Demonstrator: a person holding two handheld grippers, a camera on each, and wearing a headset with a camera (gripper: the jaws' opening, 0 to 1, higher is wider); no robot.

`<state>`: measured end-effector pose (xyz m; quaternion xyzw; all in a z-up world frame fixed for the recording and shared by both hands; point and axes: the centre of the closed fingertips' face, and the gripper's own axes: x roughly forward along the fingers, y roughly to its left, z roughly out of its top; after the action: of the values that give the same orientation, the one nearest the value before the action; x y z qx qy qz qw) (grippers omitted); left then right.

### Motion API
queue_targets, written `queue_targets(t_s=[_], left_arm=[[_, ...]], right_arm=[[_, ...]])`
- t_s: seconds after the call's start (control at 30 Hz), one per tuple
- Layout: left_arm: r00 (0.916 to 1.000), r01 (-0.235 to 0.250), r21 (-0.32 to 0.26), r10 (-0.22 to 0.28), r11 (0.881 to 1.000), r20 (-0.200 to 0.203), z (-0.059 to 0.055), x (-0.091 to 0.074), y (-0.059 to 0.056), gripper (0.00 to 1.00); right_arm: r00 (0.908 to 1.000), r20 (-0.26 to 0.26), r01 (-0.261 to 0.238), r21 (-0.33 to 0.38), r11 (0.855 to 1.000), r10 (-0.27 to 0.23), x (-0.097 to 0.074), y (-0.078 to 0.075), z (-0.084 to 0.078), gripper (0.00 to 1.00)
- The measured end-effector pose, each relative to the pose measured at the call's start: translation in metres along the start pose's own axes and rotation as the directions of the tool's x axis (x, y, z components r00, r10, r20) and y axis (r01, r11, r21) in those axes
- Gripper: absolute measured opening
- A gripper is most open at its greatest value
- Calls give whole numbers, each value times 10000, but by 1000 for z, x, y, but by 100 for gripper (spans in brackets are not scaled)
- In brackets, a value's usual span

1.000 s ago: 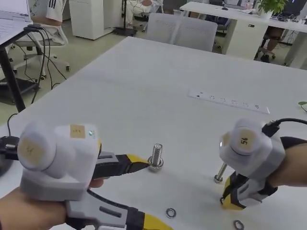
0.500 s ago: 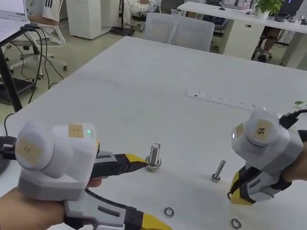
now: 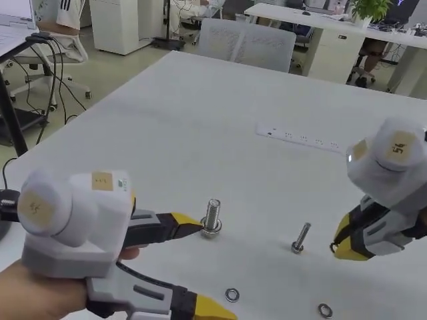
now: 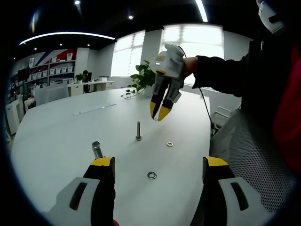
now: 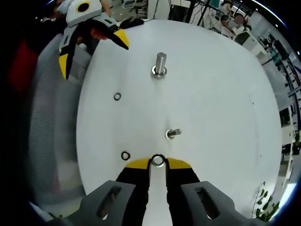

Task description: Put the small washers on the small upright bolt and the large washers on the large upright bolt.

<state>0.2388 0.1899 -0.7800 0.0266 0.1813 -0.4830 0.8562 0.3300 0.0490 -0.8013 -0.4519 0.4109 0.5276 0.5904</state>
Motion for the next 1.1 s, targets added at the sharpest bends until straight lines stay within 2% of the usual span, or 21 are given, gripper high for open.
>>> queue_targets(t_s=[0.2,0.47,0.7,1.0,1.1], left_arm=[[10000,-28,4,28,10000,35,1,0,0,75],[10000,-32,-1,32,10000,61,1,0,1,75],[10000,27,7,-27,10000,-2,0,2,2,75],[9999,71,64,-70,10000,-85,0,0,5,75],[9996,125,210,-120,9997,-245,0,-1,8,75]], right_arm=[[9996,73,287,-126,9995,-286,-11,-9,4,14],[9983,295,514,-340,9981,-504,-20,-19,20,14],[9977,437,552,-570,9968,-528,-21,-23,31,14],[9981,401,499,-786,9957,-468,-16,-28,36,14],[9984,414,426,-862,9954,-392,-14,-27,38,14]])
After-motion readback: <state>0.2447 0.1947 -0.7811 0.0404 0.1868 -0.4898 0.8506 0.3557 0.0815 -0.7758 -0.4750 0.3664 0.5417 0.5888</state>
